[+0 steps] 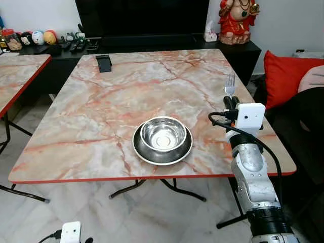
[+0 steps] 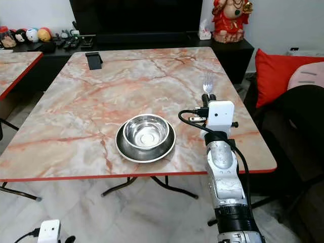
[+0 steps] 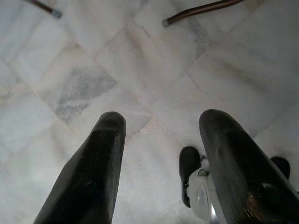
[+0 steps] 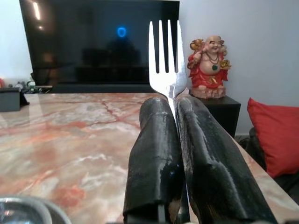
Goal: Setting the table
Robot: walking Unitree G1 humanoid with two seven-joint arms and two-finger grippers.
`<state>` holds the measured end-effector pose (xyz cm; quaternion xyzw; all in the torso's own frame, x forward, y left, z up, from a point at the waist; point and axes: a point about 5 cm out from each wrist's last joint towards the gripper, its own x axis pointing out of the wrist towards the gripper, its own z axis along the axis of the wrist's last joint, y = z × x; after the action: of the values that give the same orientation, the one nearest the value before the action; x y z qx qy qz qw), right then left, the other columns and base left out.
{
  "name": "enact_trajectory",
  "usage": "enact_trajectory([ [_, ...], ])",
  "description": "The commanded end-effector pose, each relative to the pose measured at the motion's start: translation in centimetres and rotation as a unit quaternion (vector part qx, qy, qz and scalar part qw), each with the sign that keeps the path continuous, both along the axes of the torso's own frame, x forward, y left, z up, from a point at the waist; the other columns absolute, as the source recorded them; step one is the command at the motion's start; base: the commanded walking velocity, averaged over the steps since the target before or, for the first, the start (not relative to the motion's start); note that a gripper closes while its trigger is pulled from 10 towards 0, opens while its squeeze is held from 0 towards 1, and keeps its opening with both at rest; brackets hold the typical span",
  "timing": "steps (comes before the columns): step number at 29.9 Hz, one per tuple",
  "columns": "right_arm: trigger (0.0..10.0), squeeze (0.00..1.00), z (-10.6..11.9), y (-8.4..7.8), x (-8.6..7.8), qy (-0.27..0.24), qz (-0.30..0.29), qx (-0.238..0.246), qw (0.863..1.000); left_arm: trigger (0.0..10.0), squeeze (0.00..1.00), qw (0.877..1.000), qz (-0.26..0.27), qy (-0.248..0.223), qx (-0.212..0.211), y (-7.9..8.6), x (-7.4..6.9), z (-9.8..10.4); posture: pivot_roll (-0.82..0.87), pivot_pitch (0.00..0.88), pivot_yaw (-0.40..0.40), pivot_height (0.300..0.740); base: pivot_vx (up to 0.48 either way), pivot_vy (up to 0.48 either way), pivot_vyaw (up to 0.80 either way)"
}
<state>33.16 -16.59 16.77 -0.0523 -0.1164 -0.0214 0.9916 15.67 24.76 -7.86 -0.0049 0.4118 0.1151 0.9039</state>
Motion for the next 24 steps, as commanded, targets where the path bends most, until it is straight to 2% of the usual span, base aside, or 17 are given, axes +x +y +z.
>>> enact_trajectory([
  [1,10.0,0.0,0.19,0.27,0.11,-0.001,0.005,0.002,1.0,10.0,0.0,1.0,0.017,0.019,0.002,0.66,-1.01,-0.29,-0.07,0.0,0.034,0.72,0.24,0.0,0.0],
  [8,10.0,0.0,0.08,0.39,0.2,0.004,0.005,0.0,1.0,10.0,0.0,0.999,0.019,0.032,0.003,0.69,-1.56,-0.54,-0.07,0.0,0.034,0.72,0.247,0.0,0.0],
  [16,10.0,0.0,-0.05,0.57,0.14,0.006,0.007,0.002,1.0,10.0,0.0,0.999,0.016,0.034,0.003,0.72,-1.49,-0.52,-0.07,0.0,0.04,0.72,0.251,0.0,0.0],
  [24,10.0,0.0,-0.18,0.45,0.04,0.009,0.002,0.003,1.0,10.0,0.0,1.0,0.007,0.03,-0.001,0.64,-0.97,-0.36,-0.08,0.0,0.051,0.72,0.0,0.0,0.0],
])
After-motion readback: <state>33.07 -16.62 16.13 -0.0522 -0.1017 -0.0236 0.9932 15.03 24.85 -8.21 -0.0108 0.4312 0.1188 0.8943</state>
